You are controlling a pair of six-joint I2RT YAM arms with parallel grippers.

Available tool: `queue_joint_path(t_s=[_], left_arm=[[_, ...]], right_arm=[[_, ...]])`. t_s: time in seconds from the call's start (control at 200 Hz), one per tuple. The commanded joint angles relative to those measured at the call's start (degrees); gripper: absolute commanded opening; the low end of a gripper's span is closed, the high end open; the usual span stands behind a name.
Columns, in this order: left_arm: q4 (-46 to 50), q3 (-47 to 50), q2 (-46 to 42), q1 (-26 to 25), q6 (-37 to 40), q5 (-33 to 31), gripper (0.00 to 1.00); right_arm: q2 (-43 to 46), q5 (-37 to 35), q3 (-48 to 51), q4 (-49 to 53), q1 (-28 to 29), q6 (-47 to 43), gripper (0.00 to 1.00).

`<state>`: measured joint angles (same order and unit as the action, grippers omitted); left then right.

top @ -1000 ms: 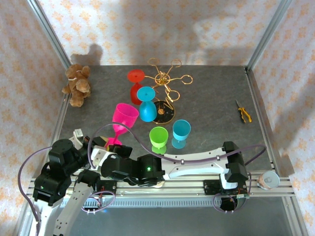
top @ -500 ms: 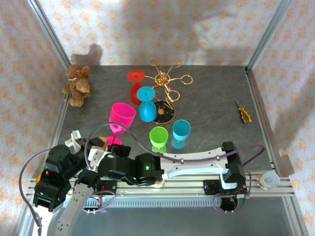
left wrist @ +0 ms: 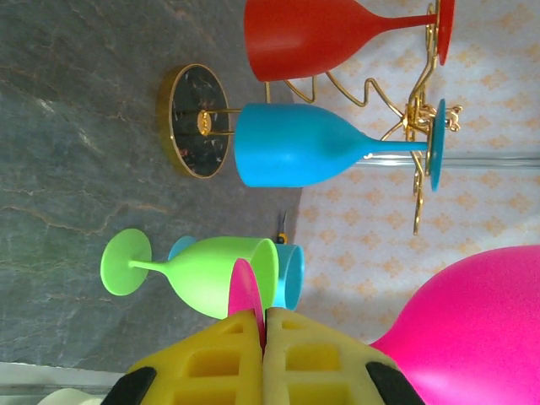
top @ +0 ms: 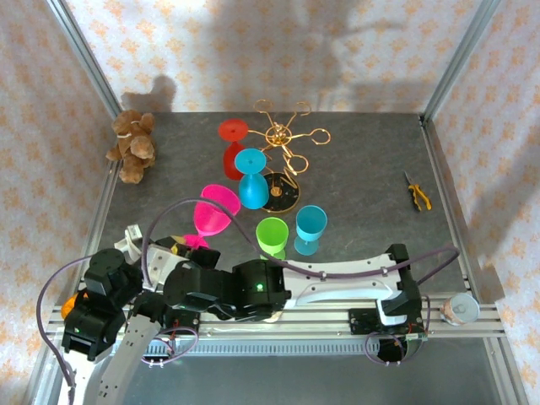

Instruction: Take the wine glass off the wine glass rack

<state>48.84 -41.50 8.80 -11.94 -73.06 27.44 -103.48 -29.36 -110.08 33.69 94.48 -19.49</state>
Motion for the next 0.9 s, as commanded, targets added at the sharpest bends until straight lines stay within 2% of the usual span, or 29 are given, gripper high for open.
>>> queue_joint_path(t_s=[0.0, 0.395, 0.591, 0.696, 0.796, 0.896], left_arm=[[0.0, 0.1, -0.5, 0.3, 1.5, -1.1, 0.00], [-4.9, 2.3, -0.3, 0.3, 2.0, -0.1, 0.00], [-7.3, 3.3, -0.1, 0.3, 2.6, 0.1, 0.00], [-8.2, 3.7, -0.1, 0.3, 3.1, 0.4, 0.00], [-9.5, 4.3, -0.2, 0.3, 4.1, 0.7, 0.00], [-10.9, 5.1, -0.3, 0.3, 5.0, 1.3, 0.00]], right_arm=[[2.6, -1.0, -1.2, 1.1, -0.1, 3.6, 0.22], [8.9, -1.7, -8.4, 15.2, -0.4, 16.9, 0.29], [14.3, 6.2, -7.7, 21.7, -7.2, 29.0, 0.29], [18.8, 8.0, -4.1, 20.5, -9.5, 31.6, 0.38], [22.2, 12.8, -1.8, 20.9, -14.5, 36.2, 0.53], [25.4, 18.5, 2.3, 19.4, -20.0, 39.2, 0.59]])
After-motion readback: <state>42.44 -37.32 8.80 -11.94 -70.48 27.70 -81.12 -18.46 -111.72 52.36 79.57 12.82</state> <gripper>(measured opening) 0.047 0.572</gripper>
